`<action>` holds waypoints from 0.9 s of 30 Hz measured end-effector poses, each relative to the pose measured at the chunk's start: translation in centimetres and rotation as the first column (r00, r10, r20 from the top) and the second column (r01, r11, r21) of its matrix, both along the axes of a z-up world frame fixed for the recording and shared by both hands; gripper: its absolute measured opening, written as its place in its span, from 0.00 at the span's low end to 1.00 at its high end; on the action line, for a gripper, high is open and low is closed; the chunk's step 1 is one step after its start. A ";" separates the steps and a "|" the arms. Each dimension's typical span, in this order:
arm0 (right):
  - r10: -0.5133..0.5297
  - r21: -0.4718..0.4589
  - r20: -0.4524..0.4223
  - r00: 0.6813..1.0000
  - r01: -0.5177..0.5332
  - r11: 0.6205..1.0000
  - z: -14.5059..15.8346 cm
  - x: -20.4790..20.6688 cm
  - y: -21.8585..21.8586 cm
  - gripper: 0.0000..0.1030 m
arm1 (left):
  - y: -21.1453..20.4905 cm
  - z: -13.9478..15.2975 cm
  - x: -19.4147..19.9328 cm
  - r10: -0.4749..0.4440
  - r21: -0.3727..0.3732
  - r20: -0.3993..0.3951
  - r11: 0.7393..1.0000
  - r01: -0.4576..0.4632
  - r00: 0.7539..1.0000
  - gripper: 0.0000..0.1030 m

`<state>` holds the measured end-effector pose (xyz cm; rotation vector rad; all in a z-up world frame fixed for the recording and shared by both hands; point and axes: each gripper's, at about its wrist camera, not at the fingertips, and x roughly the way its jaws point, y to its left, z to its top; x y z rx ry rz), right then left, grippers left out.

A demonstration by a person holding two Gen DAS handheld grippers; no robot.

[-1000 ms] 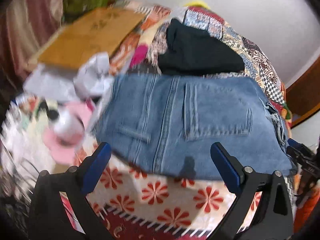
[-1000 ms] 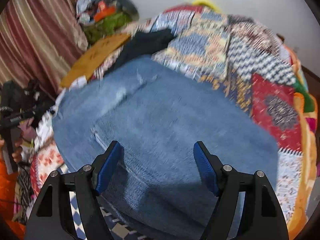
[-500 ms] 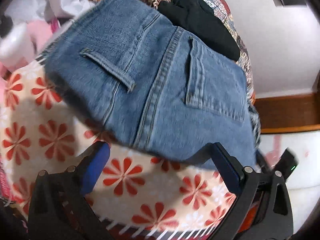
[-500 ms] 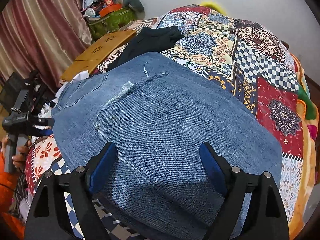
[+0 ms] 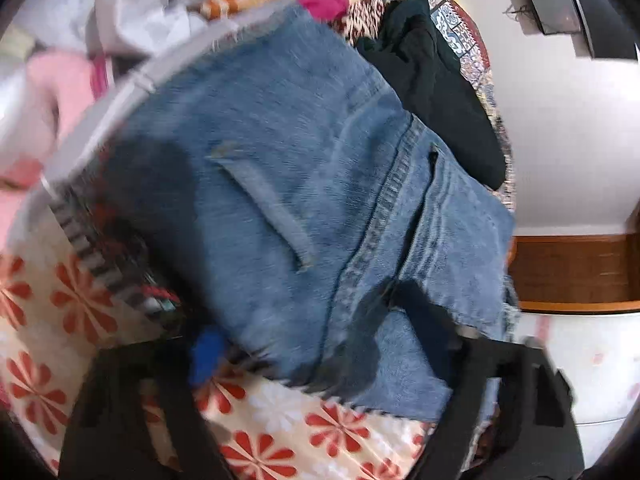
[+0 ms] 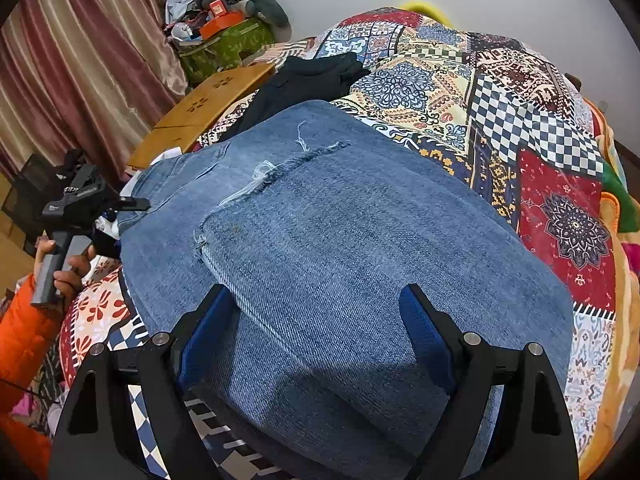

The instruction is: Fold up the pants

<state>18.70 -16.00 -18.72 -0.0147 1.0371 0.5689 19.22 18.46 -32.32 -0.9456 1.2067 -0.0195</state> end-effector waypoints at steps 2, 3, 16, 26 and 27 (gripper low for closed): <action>-0.004 0.004 -0.002 1.000 0.004 1.000 0.0 0.1 -0.1 0.83 | -0.1 0.5 0.6 -0.005 0.048 0.016 0.999 0.004 1.000 0.47; -0.005 0.006 -0.003 1.000 0.005 1.000 0.0 0.1 -0.1 0.83 | -0.1 0.8 0.8 -0.003 0.063 0.031 0.998 0.001 1.000 0.43; -0.187 0.082 -0.054 0.981 0.191 0.978 2.0 -1.2 -5.9 0.79 | 0.1 10.6 0.3 -0.074 0.548 0.216 0.834 -0.058 0.974 0.21; -0.328 0.057 -0.094 0.940 0.334 0.941 0.5 -3.2 -11.4 0.79 | -3.2 19.7 -1.8 -0.166 0.790 0.361 0.578 -0.205 0.918 0.18; -0.332 0.066 -0.108 0.937 0.340 0.938 0.2 -3.1 -11.7 0.79 | -4.0 20.7 -1.8 -0.192 0.788 0.378 0.580 -0.206 0.906 0.18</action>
